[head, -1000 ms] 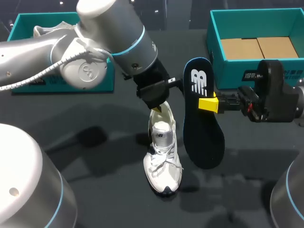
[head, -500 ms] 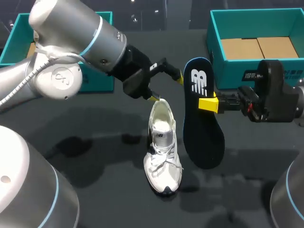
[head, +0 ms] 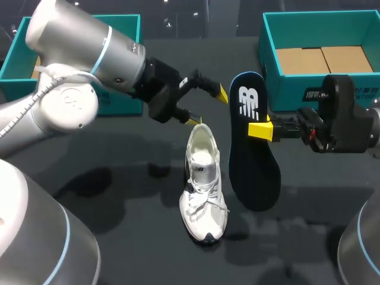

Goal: Take the shoe out of the shoebox, open the shoe tongue, remove and reinsert the insole, then place the shoe into the shoebox

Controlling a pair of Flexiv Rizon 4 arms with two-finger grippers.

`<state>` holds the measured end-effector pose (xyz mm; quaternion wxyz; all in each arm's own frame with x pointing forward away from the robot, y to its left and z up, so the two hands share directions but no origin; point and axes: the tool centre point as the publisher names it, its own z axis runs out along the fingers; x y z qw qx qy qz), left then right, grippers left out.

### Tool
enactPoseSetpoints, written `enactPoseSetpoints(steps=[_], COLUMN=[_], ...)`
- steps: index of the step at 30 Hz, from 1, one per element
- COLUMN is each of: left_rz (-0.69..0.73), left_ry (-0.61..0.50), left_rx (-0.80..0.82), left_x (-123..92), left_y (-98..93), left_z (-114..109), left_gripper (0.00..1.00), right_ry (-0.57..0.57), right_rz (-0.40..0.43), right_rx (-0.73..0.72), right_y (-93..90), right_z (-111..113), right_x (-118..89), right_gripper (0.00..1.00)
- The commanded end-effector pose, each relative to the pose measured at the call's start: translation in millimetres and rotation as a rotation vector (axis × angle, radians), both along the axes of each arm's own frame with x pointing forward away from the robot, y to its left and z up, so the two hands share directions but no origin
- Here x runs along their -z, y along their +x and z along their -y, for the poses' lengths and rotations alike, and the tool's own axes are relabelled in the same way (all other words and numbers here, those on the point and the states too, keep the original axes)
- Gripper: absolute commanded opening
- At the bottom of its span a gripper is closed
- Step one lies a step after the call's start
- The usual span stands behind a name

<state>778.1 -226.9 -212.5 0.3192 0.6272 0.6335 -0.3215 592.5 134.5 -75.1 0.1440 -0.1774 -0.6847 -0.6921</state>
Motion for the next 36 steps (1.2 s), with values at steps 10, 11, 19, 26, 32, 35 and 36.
enactPoseSetpoints(steps=[10, 11, 19, 26, 32, 35, 36], left_rz=[-0.014, -0.027, -0.04, -0.026, 0.001, 0.01, 0.016], left_ry=[-0.189, -0.215, -0.279, -0.343, -0.409, -0.459, -0.466], left_rx=[-0.033, -0.035, -0.009, -0.016, -0.015, 0.005, 0.016], left_x=[-7.2, -9.8, -18.2, -18.2, -25.0, -31.9, -33.3], left_y=[3.8, 4.7, 6.3, 7.8, 7.6, 8.2, 8.8], left_z=[-4.7, -5.5, -8.2, -8.9, -10.8, -10.5, -11.0], left_gripper=[1.0, 1.0, 1.0, 1.0, 1.0, 1.0, 1.0], right_ry=[-0.006, -0.007, 0.01, -0.006, -0.012, 0.004, 0.004], right_rz=[-0.202, -0.217, -0.228, -0.299, -0.448, -0.489, -0.489], right_rx=[-0.006, 0.002, 0.018, 0.035, 0.055, 0.082, 0.082], right_y=[76.4, 83.3, 89.4, 104.4, 154.8, 169.4, 169.4], right_z=[27.4, 30.4, 33.8, 35.8, 38.9, 42.3, 42.3], right_x=[24.8, 28.8, 32.9, 39.0, 52.3, 58.8, 58.8], right_gripper=[0.0, 0.0, 0.0, 0.0, 0.0, 0.0, 0.0])
